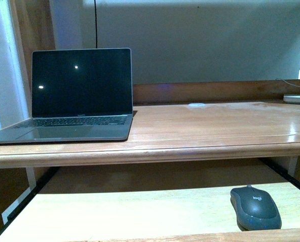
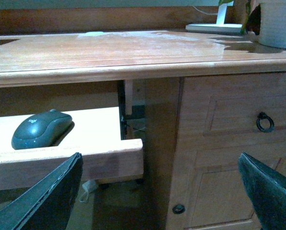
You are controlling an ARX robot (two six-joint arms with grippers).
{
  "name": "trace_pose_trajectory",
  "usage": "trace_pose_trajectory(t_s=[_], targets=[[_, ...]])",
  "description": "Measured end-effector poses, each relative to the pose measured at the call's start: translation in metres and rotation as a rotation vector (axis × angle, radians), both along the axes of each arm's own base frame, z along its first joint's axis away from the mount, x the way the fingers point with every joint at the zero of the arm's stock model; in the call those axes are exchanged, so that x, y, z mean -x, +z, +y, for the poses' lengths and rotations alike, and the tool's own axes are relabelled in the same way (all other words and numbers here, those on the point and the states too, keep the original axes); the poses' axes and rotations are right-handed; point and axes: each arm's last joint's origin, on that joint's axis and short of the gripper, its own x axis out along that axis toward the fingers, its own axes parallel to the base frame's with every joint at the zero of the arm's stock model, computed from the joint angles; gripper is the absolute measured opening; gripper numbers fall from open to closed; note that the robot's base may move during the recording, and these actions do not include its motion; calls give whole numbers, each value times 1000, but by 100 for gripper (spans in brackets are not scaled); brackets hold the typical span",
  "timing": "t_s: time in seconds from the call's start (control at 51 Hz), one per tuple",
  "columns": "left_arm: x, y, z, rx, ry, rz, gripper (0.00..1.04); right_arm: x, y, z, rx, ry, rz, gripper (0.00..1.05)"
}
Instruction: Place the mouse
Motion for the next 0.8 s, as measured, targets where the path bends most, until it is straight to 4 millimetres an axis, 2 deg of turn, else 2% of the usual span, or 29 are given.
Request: trace_pose_trajectory(t_s=[0.137, 0.255, 0.333, 0.451, 0.568, 0.647, 0.803], targets=[[47, -21, 8, 20, 82, 11, 97, 0, 0, 0, 0, 0, 0, 97], [67, -33, 11, 38, 115, 31, 97, 0, 0, 0, 0, 0, 0, 97], [72, -37, 12, 46, 89, 28, 96, 0, 0, 0, 0, 0, 0, 97], [73, -49, 20, 18, 8, 52, 78, 0, 0, 0, 0, 0, 0, 97], [74, -68, 37, 17, 4, 53, 50, 0, 0, 0, 0, 0, 0, 97], [73, -76, 43, 18, 3, 51, 36, 0, 0, 0, 0, 0, 0, 97], [73, -86, 51, 18, 9, 50, 13, 0, 0, 0, 0, 0, 0, 97]])
